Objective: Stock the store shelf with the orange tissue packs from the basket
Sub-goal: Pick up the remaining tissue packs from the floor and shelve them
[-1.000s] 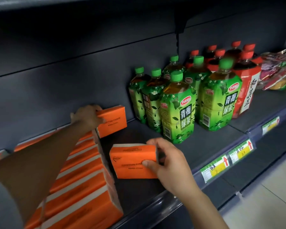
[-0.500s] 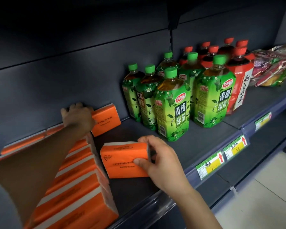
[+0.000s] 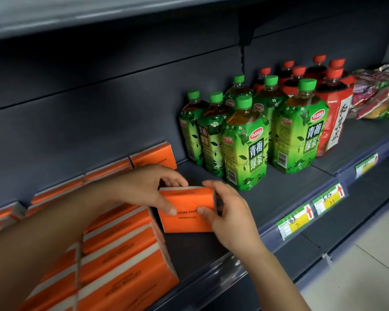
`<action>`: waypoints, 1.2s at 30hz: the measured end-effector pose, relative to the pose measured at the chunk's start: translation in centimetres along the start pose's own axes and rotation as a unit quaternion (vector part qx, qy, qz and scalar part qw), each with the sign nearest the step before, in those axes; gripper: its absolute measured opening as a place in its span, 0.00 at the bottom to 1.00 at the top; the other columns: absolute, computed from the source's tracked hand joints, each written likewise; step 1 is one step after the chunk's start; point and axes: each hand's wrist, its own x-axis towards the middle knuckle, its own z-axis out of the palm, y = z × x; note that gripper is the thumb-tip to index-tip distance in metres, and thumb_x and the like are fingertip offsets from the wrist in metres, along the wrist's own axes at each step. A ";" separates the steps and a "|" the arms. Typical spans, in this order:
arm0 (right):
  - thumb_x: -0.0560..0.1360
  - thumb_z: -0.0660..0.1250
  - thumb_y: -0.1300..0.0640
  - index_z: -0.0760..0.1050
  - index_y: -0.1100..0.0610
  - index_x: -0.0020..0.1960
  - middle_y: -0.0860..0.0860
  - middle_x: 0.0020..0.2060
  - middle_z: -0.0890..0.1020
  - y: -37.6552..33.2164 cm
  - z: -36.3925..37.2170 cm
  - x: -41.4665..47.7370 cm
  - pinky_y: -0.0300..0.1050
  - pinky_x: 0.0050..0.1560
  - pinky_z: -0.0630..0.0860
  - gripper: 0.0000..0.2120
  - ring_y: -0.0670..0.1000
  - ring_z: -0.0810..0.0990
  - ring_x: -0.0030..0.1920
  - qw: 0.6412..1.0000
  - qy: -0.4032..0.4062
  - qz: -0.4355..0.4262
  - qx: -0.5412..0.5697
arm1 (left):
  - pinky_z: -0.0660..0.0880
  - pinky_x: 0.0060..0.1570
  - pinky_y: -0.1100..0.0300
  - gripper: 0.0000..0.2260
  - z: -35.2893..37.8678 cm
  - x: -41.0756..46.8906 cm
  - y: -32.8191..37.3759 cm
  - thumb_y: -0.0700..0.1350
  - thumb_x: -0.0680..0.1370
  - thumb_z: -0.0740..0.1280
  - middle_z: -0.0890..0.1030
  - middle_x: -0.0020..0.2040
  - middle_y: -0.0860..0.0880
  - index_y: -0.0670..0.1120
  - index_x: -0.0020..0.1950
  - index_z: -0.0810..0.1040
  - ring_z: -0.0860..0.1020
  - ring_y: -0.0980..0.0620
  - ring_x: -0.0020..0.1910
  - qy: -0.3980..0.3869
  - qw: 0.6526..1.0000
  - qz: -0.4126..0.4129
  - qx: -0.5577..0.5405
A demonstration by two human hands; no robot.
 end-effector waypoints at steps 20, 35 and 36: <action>0.77 0.66 0.53 0.58 0.49 0.76 0.49 0.66 0.68 1.6 -0.3 -0.1 0.44 0.66 0.65 0.30 0.52 0.65 0.68 0.955 -0.085 0.006 -0.284 | 0.74 0.52 0.58 0.20 -0.8 3.1 -5.3 0.45 0.70 0.74 0.79 0.58 0.50 0.51 0.60 0.76 0.77 0.49 0.54 0.276 0.938 -0.200 0.059; 0.77 0.66 0.53 0.62 0.50 0.74 0.50 0.65 0.69 1.7 -0.4 0.0 0.45 0.65 0.66 0.28 0.54 0.67 0.66 0.954 -0.092 0.007 -0.285 | 0.74 0.57 0.51 0.17 -0.5 4.1 -5.9 0.45 0.75 0.70 0.76 0.63 0.47 0.51 0.63 0.74 0.75 0.45 0.60 0.309 0.909 -0.231 0.160; 0.77 0.66 0.53 0.62 0.50 0.74 0.50 0.65 0.70 1.8 -0.4 0.0 0.45 0.65 0.66 0.28 0.54 0.67 0.66 0.954 -0.092 0.006 -0.285 | 0.74 0.56 0.52 0.17 -0.4 4.1 -5.8 0.45 0.75 0.69 0.75 0.63 0.47 0.51 0.63 0.74 0.75 0.45 0.60 0.310 0.906 -0.230 0.173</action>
